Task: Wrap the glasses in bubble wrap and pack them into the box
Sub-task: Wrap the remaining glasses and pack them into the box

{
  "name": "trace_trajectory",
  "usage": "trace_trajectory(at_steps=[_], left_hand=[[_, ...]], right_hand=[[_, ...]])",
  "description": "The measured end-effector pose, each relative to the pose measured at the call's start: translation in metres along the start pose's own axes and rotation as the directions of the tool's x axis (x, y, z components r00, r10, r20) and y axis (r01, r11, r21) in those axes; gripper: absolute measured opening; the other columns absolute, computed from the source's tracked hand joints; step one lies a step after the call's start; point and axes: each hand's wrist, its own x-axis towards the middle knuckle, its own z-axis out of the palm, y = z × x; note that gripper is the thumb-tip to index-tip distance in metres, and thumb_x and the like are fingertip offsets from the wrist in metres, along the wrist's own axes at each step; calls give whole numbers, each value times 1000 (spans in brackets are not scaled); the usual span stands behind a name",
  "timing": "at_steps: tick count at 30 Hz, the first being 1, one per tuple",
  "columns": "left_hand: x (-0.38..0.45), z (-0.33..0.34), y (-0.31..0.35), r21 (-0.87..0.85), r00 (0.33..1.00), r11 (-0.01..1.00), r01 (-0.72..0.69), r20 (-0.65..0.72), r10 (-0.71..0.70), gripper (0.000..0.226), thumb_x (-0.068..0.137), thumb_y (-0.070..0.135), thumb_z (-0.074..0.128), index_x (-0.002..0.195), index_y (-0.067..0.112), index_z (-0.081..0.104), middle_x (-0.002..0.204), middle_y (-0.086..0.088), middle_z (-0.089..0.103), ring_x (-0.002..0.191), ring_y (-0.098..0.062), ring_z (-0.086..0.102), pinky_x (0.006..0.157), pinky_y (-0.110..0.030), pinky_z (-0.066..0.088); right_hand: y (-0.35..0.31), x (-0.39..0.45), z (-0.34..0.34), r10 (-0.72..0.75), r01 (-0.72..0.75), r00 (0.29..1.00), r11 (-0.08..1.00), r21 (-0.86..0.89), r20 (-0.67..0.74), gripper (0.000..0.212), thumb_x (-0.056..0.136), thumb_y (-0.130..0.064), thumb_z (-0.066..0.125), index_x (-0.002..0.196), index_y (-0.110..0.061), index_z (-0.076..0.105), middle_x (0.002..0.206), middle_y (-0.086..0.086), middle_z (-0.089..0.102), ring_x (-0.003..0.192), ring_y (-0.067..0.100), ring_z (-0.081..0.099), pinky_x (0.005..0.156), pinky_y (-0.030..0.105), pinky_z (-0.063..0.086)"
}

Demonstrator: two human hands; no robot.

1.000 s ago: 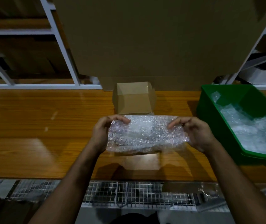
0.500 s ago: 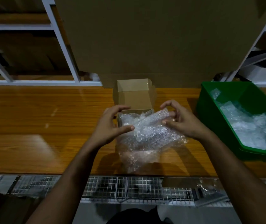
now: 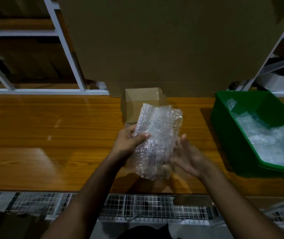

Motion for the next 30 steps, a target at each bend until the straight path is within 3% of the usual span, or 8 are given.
trace_trajectory(at_steps=[3, 7, 12, 17, 21, 25, 28, 30], left_hand=[[1, 4, -6, -10, 1000, 1000, 18, -4, -18, 25, 92, 8, 66, 117, 1, 64, 109, -13, 74, 100, -28, 73, 79, -40, 62], [-1, -2, -8, -3, 999, 1000, -2, 47, 2, 15, 96, 9, 61, 109, 1, 66, 93, -6, 75, 84, -19, 73, 67, -28, 56], [-3, -12, -7, -44, 997, 998, 43, 72, -40, 20, 90, 3, 65, 110, 4, 69, 97, -6, 76, 85, -21, 73, 66, -30, 56], [-5, -15, 0, -89, 995, 996, 12, 100, -3, 26, 81, -6, 63, 70, 12, 77, 124, -4, 68, 108, -17, 68, 69, -30, 58], [-8, -15, -1, -231, 996, 969, 82, 62, -69, 19, 90, 7, 56, 101, 4, 71, 117, -10, 70, 94, -22, 69, 59, -26, 55], [-16, -14, -6, -250, 946, 915, 317, 157, -284, 45, 96, 45, 53, 128, 13, 59, 111, -11, 73, 99, -28, 72, 72, -41, 61], [-22, -7, -16, -177, 950, 937, 302, 142, -279, 33, 96, 15, 60, 126, 3, 58, 109, -15, 73, 93, -27, 73, 66, -33, 59], [-23, -5, -22, -203, 970, 948, 245, 50, -240, 35, 92, 5, 63, 127, -1, 57, 109, -16, 74, 92, -30, 74, 64, -35, 59]], right_hand=[[16, 4, 14, -41, 28, 987, 995, -91, -155, 90, 64, -49, 89, 138, -15, 51, 128, 8, 68, 115, 30, 66, 98, 59, 51], [9, 8, 8, -184, 90, 931, 952, -292, -314, 30, 93, -15, 67, 123, -16, 64, 119, 6, 72, 106, 23, 71, 94, 51, 56], [-2, 4, -4, -156, 78, 955, 954, -289, -254, 26, 94, 0, 59, 118, -10, 65, 117, 8, 72, 99, 22, 72, 83, 43, 61], [-6, 5, -2, -126, 110, 978, 989, -103, -168, 21, 85, 12, 56, 82, -3, 70, 87, 9, 71, 71, 17, 72, 56, 27, 58], [-4, 8, -5, -158, 144, 983, 979, -145, -96, 46, 86, 10, 53, 54, -18, 68, 77, 5, 67, 72, 21, 67, 53, 30, 54], [-1, 15, -10, -227, 182, 969, 919, -350, -94, 62, 82, 25, 40, 54, -23, 68, 69, 2, 64, 70, 18, 60, 66, 32, 48], [-2, 14, -4, -293, 200, 946, 863, -463, -139, 53, 83, 22, 41, 63, -19, 69, 77, 2, 68, 78, 22, 64, 67, 37, 51], [1, 12, 0, -266, 213, 940, 947, -242, -214, 31, 94, 6, 46, 89, -12, 70, 95, 2, 71, 88, 24, 67, 61, 37, 56]])
